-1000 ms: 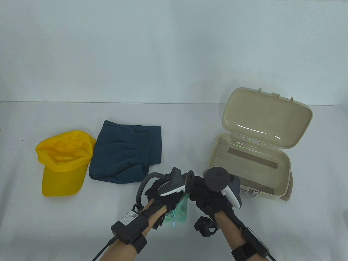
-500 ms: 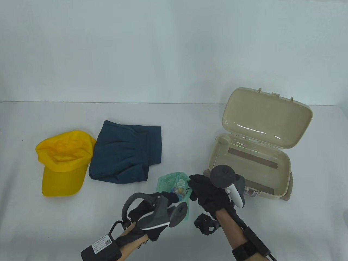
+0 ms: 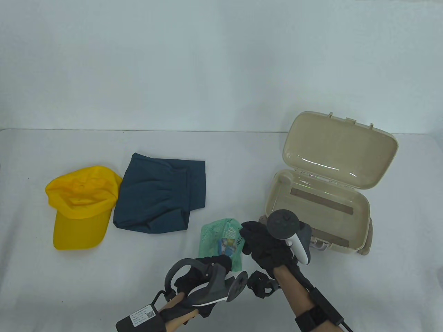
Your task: Pack suitcase
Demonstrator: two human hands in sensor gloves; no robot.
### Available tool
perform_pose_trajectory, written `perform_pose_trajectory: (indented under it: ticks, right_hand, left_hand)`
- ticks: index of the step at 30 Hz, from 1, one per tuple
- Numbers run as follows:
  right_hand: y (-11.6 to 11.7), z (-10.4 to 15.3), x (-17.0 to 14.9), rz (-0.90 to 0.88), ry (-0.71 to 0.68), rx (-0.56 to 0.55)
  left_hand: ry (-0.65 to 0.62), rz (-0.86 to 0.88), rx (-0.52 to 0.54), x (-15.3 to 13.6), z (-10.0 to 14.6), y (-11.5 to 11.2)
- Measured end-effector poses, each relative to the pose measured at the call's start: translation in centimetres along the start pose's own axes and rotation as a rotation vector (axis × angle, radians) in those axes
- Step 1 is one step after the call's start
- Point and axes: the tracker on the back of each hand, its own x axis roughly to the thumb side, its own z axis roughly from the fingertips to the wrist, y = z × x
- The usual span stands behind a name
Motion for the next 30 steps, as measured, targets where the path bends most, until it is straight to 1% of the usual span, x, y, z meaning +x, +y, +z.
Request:
perform_pose_trajectory:
  ticks: [2, 5, 6, 7, 9, 10, 12, 13, 16, 19, 21, 23, 26, 28, 30]
  right_hand:
    - [0.0, 0.1, 0.1, -0.003, -0.04, 0.02]
    - [-0.2, 0.4, 0.5, -0.032, -0.122, 0.095]
    - [-0.3, 0.7, 0.7, -0.03, -0.131, 0.075]
    - [-0.6, 1.3, 1.3, 0.013, -0.158, 0.028]
    - [-0.9, 2.1, 2.2, 0.122, -0.227, -0.01]
    - [-0.9, 2.5, 2.7, 0.184, -0.274, 0.016]
    - [-0.4, 2.9, 3.5, 0.266, -0.314, 0.101]
    - [0.1, 3.1, 3.8, 0.301, -0.326, 0.127]
    - [1.5, 3.3, 4.2, 0.421, -0.337, 0.149]
    - [3.2, 3.3, 4.2, 0.53, -0.328, 0.087]
    - [4.1, 3.3, 4.2, 0.568, -0.322, 0.024]
    - [4.4, 3.3, 4.3, 0.589, -0.319, -0.039]
    - [4.5, 3.1, 4.1, 0.571, -0.307, -0.059]
    - [4.4, 3.1, 4.3, 0.548, -0.304, -0.061]
    - [4.6, 3.4, 4.6, 0.596, -0.318, -0.095]
  left_hand:
    - [-0.002, 0.005, -0.016, -0.3, 0.0, 0.3]
    - [0.015, 0.047, -0.032, -1.6, -0.5, 0.7]
    - [0.019, 0.067, -0.041, -1.9, -0.6, 0.8]
    - [0.03, 0.112, -0.057, -2.6, -0.9, 0.9]
    - [0.041, 0.194, -0.069, -3.6, -1.2, 1.1]
    - [0.043, 0.242, -0.079, -4.3, -1.5, 1.3]
    - [0.056, 0.298, -0.087, -5.2, -1.8, 1.5]
    - [0.063, 0.329, -0.094, -5.8, -2.0, 1.6]
    - [0.064, 0.41, -0.121, -6.9, -2.5, 1.6]
    - [0.04, 0.444, -0.146, -7.2, -2.8, 1.3]
    - [0.024, 0.497, -0.168, -7.1, -2.9, 1.0]
    - [0.023, 0.504, -0.164, -7.2, -3.0, 0.8]
    - [0.017, 0.503, -0.167, -7.4, -3.1, 0.7]
    - [0.024, 0.411, -0.142, -7.6, -3.3, 1.2]
    - [0.036, 0.292, -0.115, -7.8, -3.8, 1.7]
